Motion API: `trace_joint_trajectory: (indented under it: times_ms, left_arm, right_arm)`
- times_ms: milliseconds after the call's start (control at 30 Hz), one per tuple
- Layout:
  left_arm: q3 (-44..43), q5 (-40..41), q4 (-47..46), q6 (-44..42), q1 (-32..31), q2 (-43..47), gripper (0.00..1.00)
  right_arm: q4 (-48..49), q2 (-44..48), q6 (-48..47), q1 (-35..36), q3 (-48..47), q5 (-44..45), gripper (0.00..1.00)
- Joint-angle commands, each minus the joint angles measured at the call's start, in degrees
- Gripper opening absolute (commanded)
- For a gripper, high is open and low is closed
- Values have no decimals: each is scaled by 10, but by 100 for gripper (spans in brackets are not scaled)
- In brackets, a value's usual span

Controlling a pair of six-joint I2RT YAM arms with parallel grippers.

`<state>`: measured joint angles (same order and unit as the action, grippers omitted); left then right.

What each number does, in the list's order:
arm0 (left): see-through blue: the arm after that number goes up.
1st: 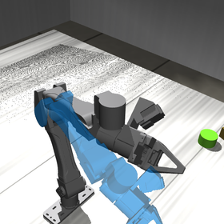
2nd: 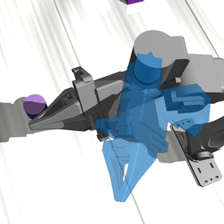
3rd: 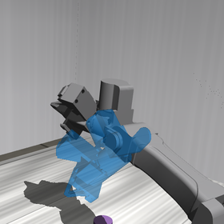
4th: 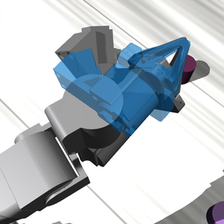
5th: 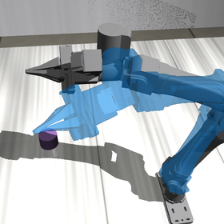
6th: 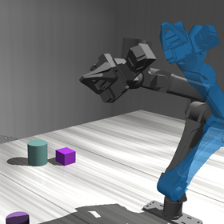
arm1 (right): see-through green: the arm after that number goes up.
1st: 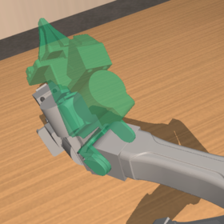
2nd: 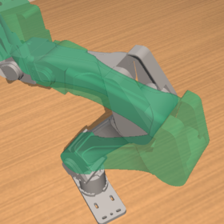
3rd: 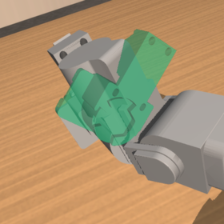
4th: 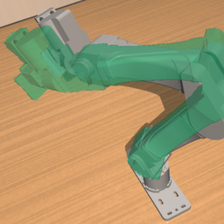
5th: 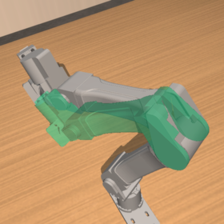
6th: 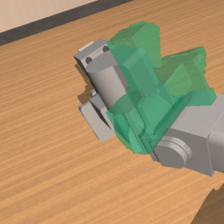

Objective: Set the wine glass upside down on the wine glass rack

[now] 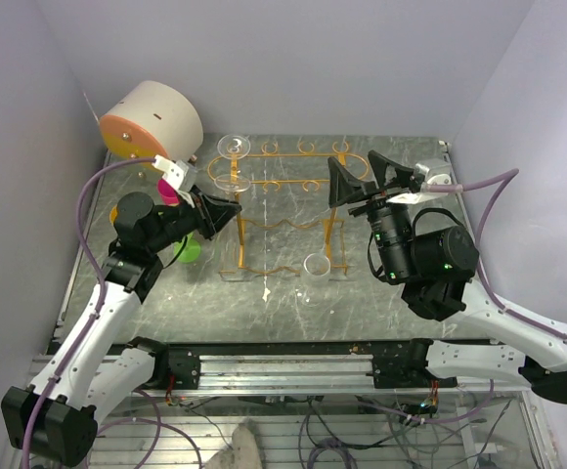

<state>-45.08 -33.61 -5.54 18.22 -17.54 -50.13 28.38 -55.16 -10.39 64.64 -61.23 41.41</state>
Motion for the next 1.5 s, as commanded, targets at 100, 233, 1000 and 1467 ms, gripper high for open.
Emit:
trace_joint_trajectory:
  times_ms: [100,233,1000,1467]
  left_arm:
    - [16,23,-55,-8,-4,6,7]
    - [24,38,-65,-8,-1,8,7]
    - [58,53,-79,-13,3,20,52]
    - [69,51,-50,-3,8,49,50]
  right_arm:
    - [12,3,-8,2,5,1,75]
    - [11,2,-7,3,6,1,75]
    - [-73,-7,18,2,-13,-7,75]
    - [-560,139,298,3,-44,-22,78]
